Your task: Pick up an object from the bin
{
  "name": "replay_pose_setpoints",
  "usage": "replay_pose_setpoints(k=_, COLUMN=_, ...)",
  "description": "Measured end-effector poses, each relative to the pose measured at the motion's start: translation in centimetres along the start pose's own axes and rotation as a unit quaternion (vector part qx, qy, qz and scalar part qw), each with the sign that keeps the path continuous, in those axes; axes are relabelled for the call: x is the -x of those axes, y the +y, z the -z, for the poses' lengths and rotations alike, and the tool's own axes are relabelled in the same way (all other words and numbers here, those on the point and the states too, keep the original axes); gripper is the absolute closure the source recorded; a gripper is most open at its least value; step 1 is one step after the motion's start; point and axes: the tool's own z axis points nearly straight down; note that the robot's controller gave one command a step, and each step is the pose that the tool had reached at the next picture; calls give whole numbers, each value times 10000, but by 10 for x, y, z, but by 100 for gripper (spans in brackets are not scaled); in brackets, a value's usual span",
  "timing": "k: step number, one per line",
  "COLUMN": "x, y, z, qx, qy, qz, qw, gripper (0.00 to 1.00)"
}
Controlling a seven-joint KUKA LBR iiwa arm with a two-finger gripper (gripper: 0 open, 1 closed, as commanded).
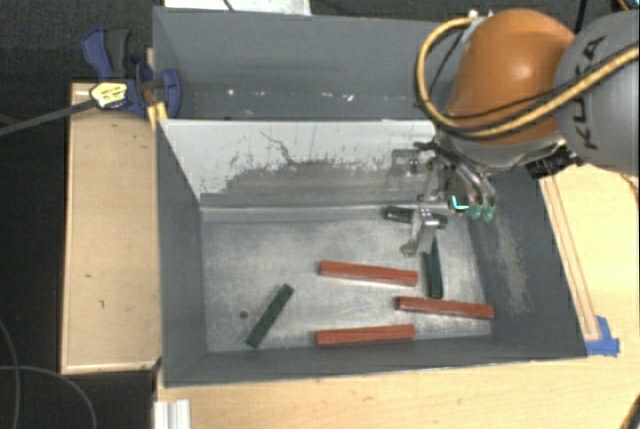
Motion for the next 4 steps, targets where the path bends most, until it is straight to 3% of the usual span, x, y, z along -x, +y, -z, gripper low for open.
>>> replay_pose_setpoints(k=1, x=-18, y=18, z=-143, qx=0, qy=5, qz=608, qw=9981, gripper=0)
replay_pose_setpoints(k=2, x=-15, y=17, z=-139, qx=0, qy=-37, qz=594, qw=9982, gripper=100)
replay_pose_setpoints(k=3, x=-59, y=42, z=26, qx=2, qy=-72, qz=534, qw=9985, gripper=100)
replay_pose_setpoints(k=4, x=-20, y=21, z=77, qx=-7, qy=-81, qz=579, qw=9983, gripper=100)
